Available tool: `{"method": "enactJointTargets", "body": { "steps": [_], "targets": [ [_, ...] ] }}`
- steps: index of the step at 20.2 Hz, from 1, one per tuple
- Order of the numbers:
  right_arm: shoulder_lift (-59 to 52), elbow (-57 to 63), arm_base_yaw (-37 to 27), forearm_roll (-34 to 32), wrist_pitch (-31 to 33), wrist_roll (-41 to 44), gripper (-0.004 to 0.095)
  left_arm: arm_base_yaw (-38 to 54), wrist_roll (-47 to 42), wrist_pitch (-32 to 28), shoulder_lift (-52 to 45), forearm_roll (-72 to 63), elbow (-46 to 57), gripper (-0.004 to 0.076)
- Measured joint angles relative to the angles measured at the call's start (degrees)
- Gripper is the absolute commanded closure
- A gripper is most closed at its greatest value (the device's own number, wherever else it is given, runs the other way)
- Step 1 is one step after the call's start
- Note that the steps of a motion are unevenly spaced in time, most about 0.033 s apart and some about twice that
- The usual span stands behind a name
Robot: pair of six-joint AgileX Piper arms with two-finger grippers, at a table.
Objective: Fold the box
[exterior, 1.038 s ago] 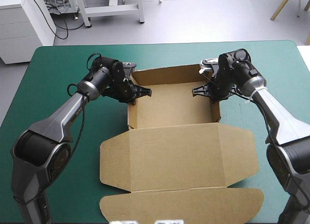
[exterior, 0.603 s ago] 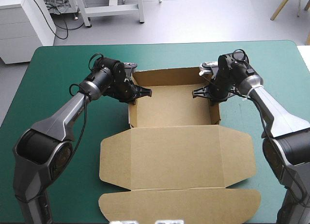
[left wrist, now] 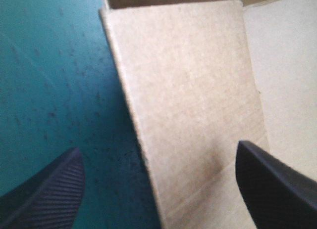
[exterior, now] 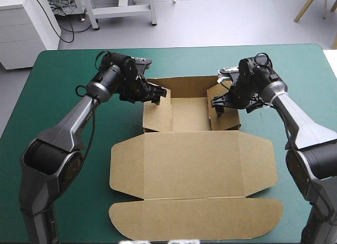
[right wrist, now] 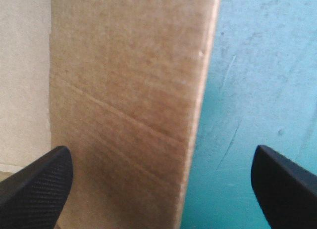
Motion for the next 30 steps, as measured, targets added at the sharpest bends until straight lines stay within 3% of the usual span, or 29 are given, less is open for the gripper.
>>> {"method": "enactJointTargets", "body": {
  "steps": [2,4,6,7,9,12,16,22,24,30],
  "targets": [
    [-0.1,-2.0,0.0,0.9,0.3,0.0,0.0007,0.0,0.0,1.4,0.0,1.1,-2.5,0.0129],
    [-1.0,-6.2,0.0,2.2,0.4,0.0,0.0007,0.0,0.0,2.5,0.0,3.7,-8.0,0.0183],
    [-3.5,-8.9,0.0,2.1,0.4,0.0,0.0007,0.0,0.0,2.8,0.0,6.4,-12.9,0.0311],
    [-4.9,-9.3,0.0,1.8,0.4,0.0,0.0007,0.0,0.0,2.8,0.0,7.1,-14.5,0.0395],
    [-8.1,-9.6,0.0,1.0,0.7,0.0,0.0007,0.0,-0.1,2.8,-0.6,8.8,-18.9,0.0713],
    [-14.0,-9.1,0.0,0.6,1.3,0.0,0.0007,0.0,0.8,2.8,-3.8,10.2,-23.3,0.0734],
    [-19.9,-2.8,0.0,-1.0,1.5,0.0,0.0007,0.0,3.1,2.8,-12.3,10.0,-20.3,0.0734],
    [-17.9,2.9,0.0,-1.3,-1.9,0.1,0.0007,-4.8,5.8,2.8,-32.9,11.7,-1.3,0.0734],
    [-13.7,2.9,0.0,-1.2,-2.7,0.2,0.0007,-7.6,5.8,2.8,-42.6,13.6,8.4,0.0734],
    [-4.9,3.3,0.0,-1.2,-4.3,0.4,0.0007,-8.0,5.8,2.8,-59.5,14.6,28.9,0.0734]
  ]
}}
